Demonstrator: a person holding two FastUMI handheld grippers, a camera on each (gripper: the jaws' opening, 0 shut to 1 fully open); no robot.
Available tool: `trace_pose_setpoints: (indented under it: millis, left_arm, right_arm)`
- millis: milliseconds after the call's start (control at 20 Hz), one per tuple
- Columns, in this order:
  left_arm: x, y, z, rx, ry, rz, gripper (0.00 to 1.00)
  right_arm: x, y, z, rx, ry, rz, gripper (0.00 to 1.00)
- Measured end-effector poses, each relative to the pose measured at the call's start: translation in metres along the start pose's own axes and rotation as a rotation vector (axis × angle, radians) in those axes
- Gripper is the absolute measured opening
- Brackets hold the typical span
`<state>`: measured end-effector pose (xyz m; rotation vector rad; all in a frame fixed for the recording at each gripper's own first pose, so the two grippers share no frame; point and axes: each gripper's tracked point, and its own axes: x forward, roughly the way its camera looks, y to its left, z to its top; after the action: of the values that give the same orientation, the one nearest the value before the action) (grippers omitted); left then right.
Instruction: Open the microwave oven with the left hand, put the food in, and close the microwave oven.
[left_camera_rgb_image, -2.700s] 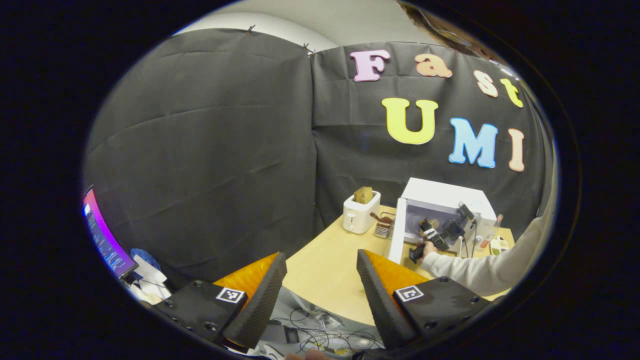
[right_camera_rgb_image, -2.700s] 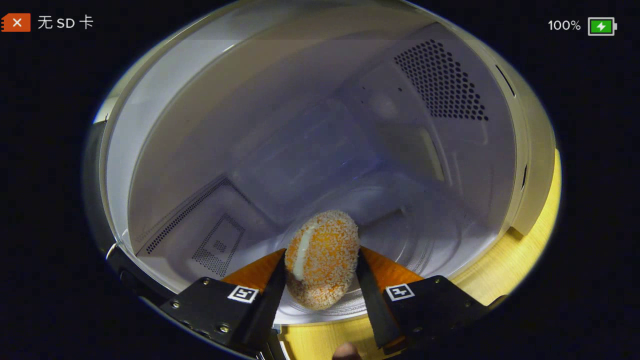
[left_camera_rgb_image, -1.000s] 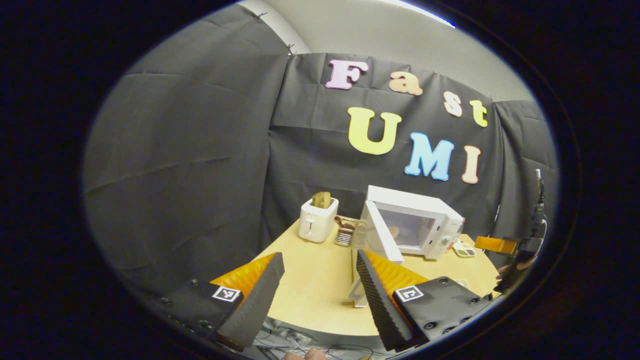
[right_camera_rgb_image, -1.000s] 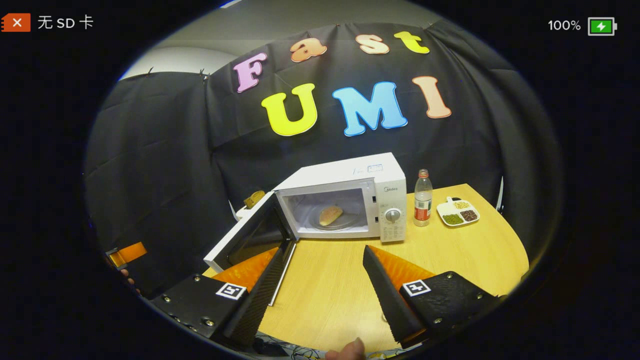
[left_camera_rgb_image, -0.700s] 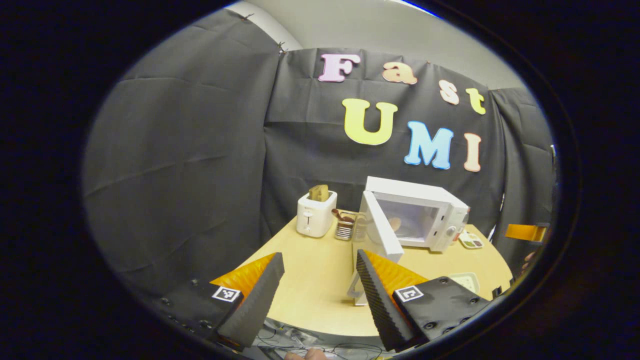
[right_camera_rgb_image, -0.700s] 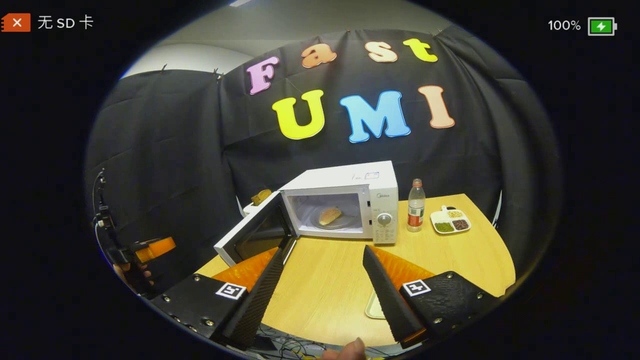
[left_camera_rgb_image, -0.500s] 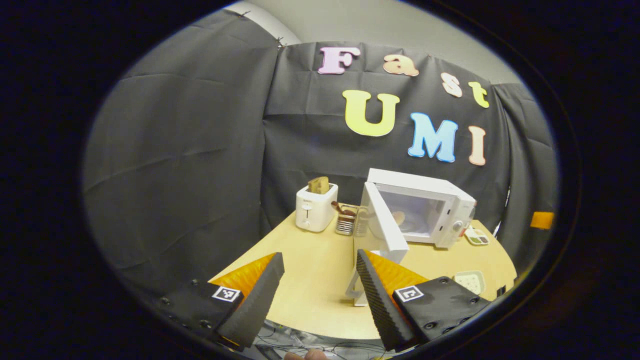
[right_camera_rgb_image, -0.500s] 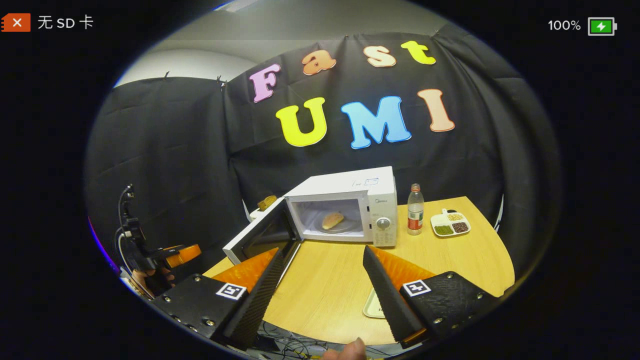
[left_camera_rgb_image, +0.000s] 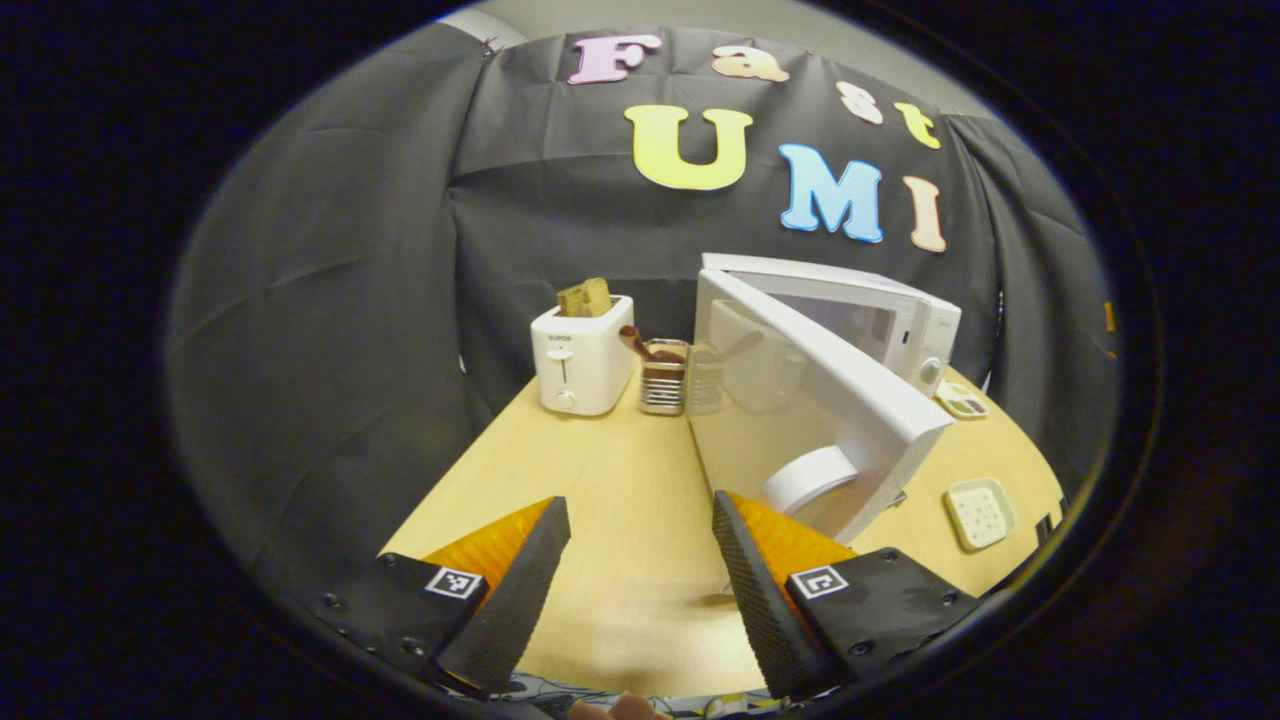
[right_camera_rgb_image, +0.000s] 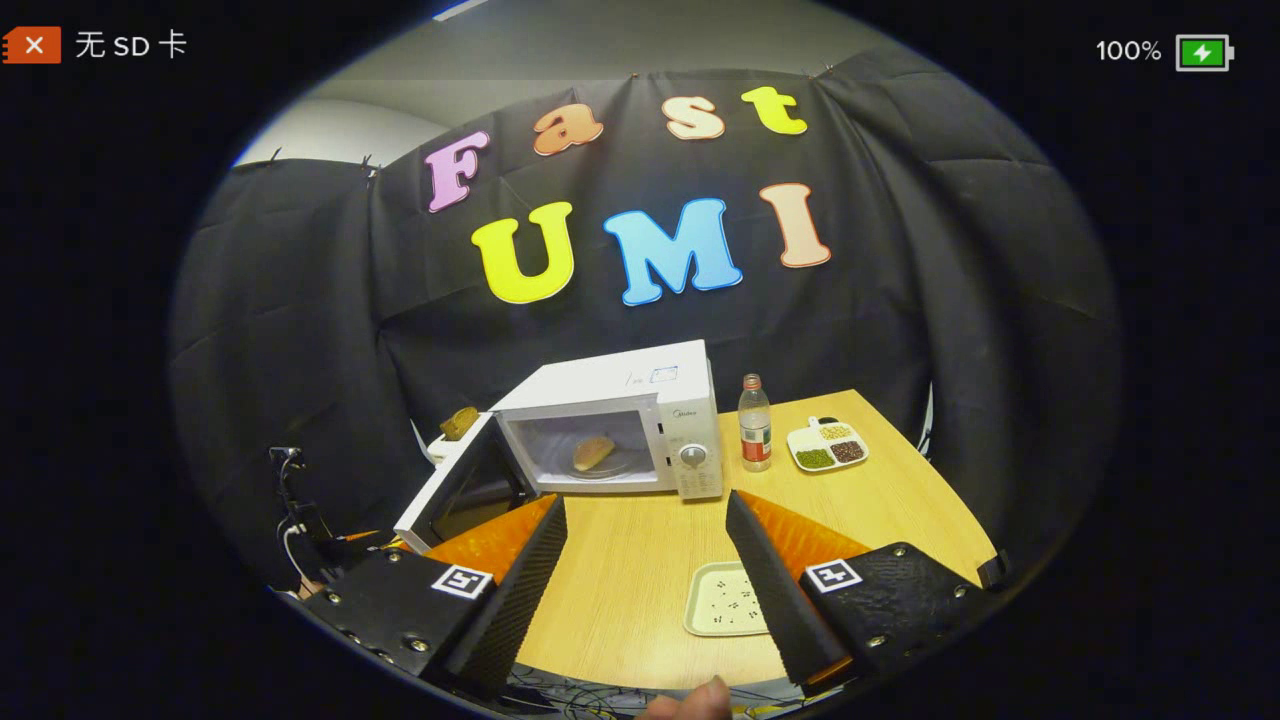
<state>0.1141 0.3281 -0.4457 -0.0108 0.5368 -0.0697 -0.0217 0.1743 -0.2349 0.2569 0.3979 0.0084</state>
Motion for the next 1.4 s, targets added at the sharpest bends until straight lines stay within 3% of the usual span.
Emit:
trace_pose_setpoints:
  millis: [50, 100, 150, 200, 250, 300, 450, 550, 600, 700, 800, 850, 1000, 1400]
  left_arm:
    - [0.002, -0.009, 0.004, 0.002, -0.008, -0.02, 0.93]
    - [0.004, -0.019, 0.006, 0.01, -0.011, -0.037, 1.0]
    - [0.008, -0.03, 0.01, 0.015, -0.018, -0.06, 0.94]
    - [0.011, -0.044, 0.017, 0.019, -0.029, -0.088, 0.96]
    - [0.014, -0.057, 0.026, 0.026, -0.041, -0.113, 0.93]
    - [0.02, -0.07, 0.031, 0.032, -0.052, -0.14, 0.97]
    - [0.041, -0.111, 0.047, 0.035, -0.071, -0.216, 0.93]
    - [0.06, -0.136, 0.056, 0.04, -0.077, -0.256, 1.0]
    - [0.069, -0.146, 0.059, 0.045, -0.08, -0.27, 0.98]
    - [0.086, -0.163, 0.065, 0.061, -0.087, -0.287, 0.93]
    - [0.101, -0.178, 0.071, 0.062, -0.086, -0.31, 0.96]
    - [0.109, -0.186, 0.075, 0.066, -0.088, -0.322, 0.93]
    - [0.131, -0.209, 0.083, 0.092, -0.096, -0.343, 0.96]
    - [0.195, -0.255, 0.109, 0.137, -0.126, -0.368, 0.93]
  right_arm:
    - [0.001, -0.002, 0.006, -0.003, -0.012, -0.016, 0.98]
    - [0.0, -0.003, 0.005, -0.004, -0.009, -0.029, 0.98]
    - [-0.001, -0.003, 0.005, -0.001, -0.006, -0.037, 0.98]
    - [-0.001, -0.004, 0.008, 0.006, -0.007, -0.047, 0.98]
    - [-0.002, -0.008, 0.011, 0.016, -0.01, -0.065, 0.98]
    - [-0.003, -0.011, 0.014, 0.024, -0.014, -0.075, 0.98]
    - [-0.007, -0.023, 0.021, 0.022, -0.02, -0.115, 0.98]
    - [-0.01, -0.032, 0.024, 0.023, -0.024, -0.14, 0.98]
    - [-0.012, -0.037, 0.024, 0.024, -0.024, -0.154, 0.98]
    - [-0.015, -0.046, 0.025, 0.027, -0.021, -0.178, 0.98]
    - [-0.014, -0.055, 0.025, 0.03, -0.014, -0.199, 0.98]
    - [-0.013, -0.06, 0.026, 0.033, -0.012, -0.209, 0.98]
    - [-0.011, -0.07, 0.028, 0.044, -0.007, -0.235, 0.98]
    - [-0.003, -0.09, 0.025, 0.062, 0.017, -0.283, 0.98]
